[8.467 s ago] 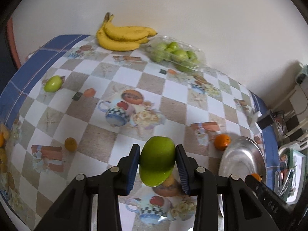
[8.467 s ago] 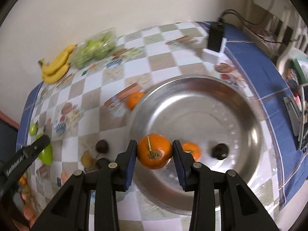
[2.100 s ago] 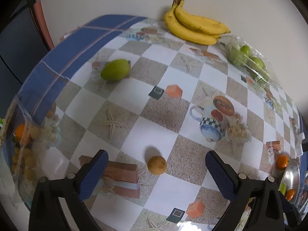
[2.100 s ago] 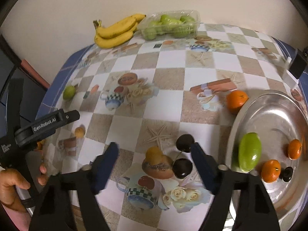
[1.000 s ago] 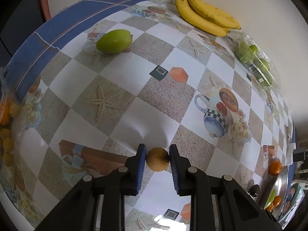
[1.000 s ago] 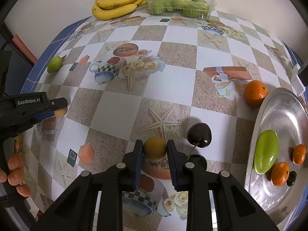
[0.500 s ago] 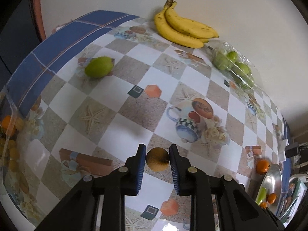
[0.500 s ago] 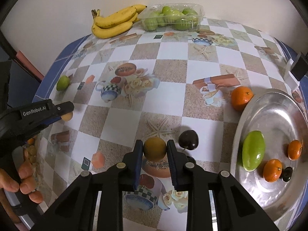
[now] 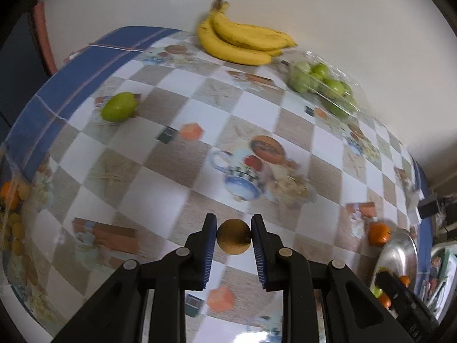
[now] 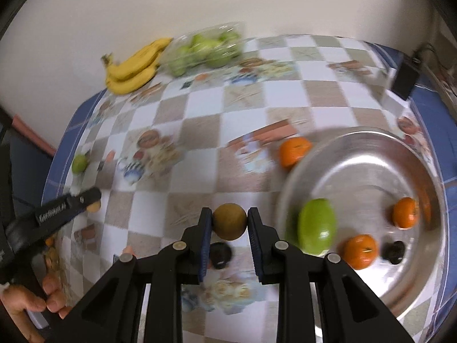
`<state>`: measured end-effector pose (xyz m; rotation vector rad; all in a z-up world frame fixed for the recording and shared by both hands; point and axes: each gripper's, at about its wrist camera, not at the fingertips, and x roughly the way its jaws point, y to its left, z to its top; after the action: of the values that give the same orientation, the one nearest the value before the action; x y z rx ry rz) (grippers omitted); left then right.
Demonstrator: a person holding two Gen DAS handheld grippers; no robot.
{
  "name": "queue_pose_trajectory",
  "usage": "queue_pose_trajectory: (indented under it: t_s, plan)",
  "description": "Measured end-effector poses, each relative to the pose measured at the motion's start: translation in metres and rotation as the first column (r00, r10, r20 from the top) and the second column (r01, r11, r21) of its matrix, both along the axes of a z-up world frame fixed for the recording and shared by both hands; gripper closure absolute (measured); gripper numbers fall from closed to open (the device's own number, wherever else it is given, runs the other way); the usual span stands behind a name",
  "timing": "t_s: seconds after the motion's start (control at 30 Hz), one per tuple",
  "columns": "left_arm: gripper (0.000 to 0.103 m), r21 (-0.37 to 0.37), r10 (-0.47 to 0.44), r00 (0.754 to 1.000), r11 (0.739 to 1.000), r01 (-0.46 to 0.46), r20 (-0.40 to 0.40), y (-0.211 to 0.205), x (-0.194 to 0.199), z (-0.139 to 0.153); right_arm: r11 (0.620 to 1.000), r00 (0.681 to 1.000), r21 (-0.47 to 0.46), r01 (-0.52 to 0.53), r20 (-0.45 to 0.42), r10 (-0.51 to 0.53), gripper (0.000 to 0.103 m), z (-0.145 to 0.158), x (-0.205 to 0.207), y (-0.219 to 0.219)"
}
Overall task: Organize fruits
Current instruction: 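Carry the brown fruit with the left tool into the steel plate while the right tool follows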
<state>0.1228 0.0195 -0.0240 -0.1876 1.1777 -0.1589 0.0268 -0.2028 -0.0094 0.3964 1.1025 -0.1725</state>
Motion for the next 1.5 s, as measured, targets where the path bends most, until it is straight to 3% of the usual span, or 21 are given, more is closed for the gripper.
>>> queue_pose_trajectory:
  t_s: [0.37, 0.5, 0.67, 0.83, 1.13, 1.5]
  plan:
    - [0.076, -0.034, -0.143, 0.990, 0.989, 0.143, 0.006, -0.065, -0.025, 0.013, 0.976, 0.975, -0.017, 0.219, 0.029, -0.219, 0.077, 0.018, -0.035, -0.081]
    - [0.076, -0.034, -0.228, 0.973, 0.973, 0.229, 0.024, -0.096, -0.041, 0.022, 0.958, 0.958, 0.000, 0.286, 0.027, -0.286, 0.077, 0.017, -0.049, -0.108]
    - [0.076, -0.018, -0.359, 0.932, 0.933, 0.360, 0.039, -0.140, -0.067, 0.028, 0.938, 0.939, 0.047, 0.342, 0.027, -0.344, 0.077, 0.018, -0.066, -0.133]
    - [0.076, -0.025, -0.450, 0.892, 0.892, 0.451, 0.032, -0.171, -0.090, 0.027, 0.932, 0.934, 0.074, 0.355, 0.024, -0.358, 0.077, 0.017, -0.072, -0.143]
    - [0.076, -0.022, -0.563, 0.826, 0.826, 0.563, -0.015, -0.215, -0.117, 0.009, 0.949, 0.954, 0.092, 0.301, -0.040, -0.298, 0.076, -0.006, -0.065, -0.138]
    - [0.076, 0.024, -0.598, 0.798, 0.799, 0.601, -0.068, -0.233, -0.128, -0.013, 0.949, 0.951, 0.097, 0.300, -0.113, -0.289, 0.076, -0.028, -0.063, -0.136]
